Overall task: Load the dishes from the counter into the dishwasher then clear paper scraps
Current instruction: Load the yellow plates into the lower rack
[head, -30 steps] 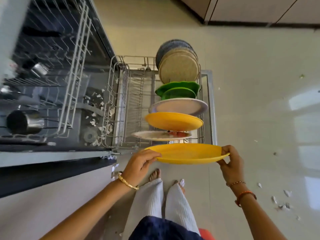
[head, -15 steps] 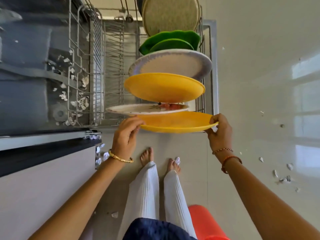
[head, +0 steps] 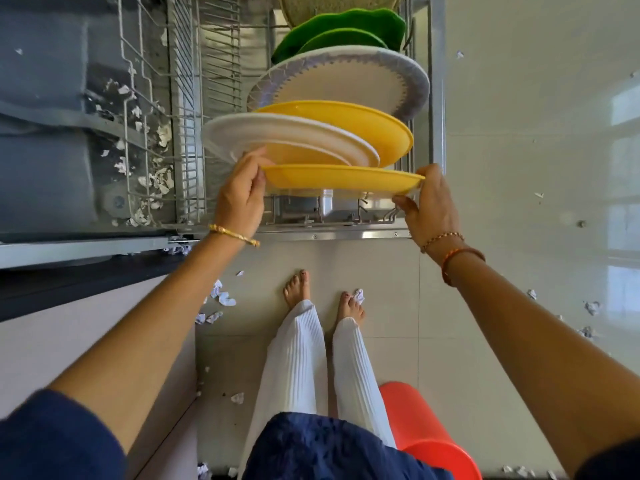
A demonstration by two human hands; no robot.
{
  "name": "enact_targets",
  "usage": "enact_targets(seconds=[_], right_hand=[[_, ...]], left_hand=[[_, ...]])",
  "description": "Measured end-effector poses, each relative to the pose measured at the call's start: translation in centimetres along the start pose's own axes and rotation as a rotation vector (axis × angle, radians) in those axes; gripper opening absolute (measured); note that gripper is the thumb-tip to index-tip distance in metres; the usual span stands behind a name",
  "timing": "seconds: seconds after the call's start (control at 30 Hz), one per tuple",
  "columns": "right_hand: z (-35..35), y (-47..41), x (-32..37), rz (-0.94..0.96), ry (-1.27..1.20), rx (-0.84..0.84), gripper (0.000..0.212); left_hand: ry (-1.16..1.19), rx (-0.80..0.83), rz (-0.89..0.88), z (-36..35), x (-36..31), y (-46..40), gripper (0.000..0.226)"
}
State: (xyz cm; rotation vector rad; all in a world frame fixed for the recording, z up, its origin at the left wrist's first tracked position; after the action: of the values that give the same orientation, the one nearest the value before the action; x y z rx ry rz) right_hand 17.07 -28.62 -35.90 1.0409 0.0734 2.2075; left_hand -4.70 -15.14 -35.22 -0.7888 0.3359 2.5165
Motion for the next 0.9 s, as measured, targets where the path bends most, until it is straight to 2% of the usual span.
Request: enact_targets(seconds=[0.13,0.3,0.53,0.6,0.67,0.77,0.9], right_hand=[[-1.0,-0.7,0.3,-0.005,0.085,0.020,0.032],[-1.7,-1.6,0.0,-0.024,0.119,0.092,0.033],[-1.6,-3.6,-0.8,-0.164,0.159,0.278,0.047],[-1.4,-3.0,-0.6,-0.138,0.201,0.237,0.052],[-1.2,-2.0,-0.5,-0.069,0.177,0.115,0.061],[-1.3,-0.4,-0.6,0.113,0.142,-0.077,0.070],[-1.9,0.4,-1.3,0.326,0.182,-0.203,0.085]], left_hand=[[-0.032,0.030,0.045,-0.1,1.8,-0.1,0.036],[-0.039,0.033,0.032,-0.3,1.9,-0.2,0.029],[-0.077,-0.069,0.005,-0.5,0.3,-2.0,0.031],[-0.042,-0.108,0.003,-0.8,0.1,-1.9,0.033],[0.009,-0.155,0.031,-1.2,0.2,-1.3,0.037],[0.061,-0.235,0.056,-1.6,0.0,0.1,0.057],[0.078,-0.303,0.019,-1.7,-0.6,1.0,0.064]])
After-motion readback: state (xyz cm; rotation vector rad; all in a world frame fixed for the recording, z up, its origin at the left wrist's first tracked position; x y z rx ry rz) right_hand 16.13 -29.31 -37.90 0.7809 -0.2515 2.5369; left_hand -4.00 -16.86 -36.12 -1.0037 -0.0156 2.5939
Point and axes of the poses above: each hand's wrist, its own y-axis away from the middle knuckle, its own z-axis out of the back of the hand, x = y × z, the point moved 3 cm from there along -y, towards the middle knuckle, and after that the axes turned 9 degrees about -y, right-handed, at the moved point
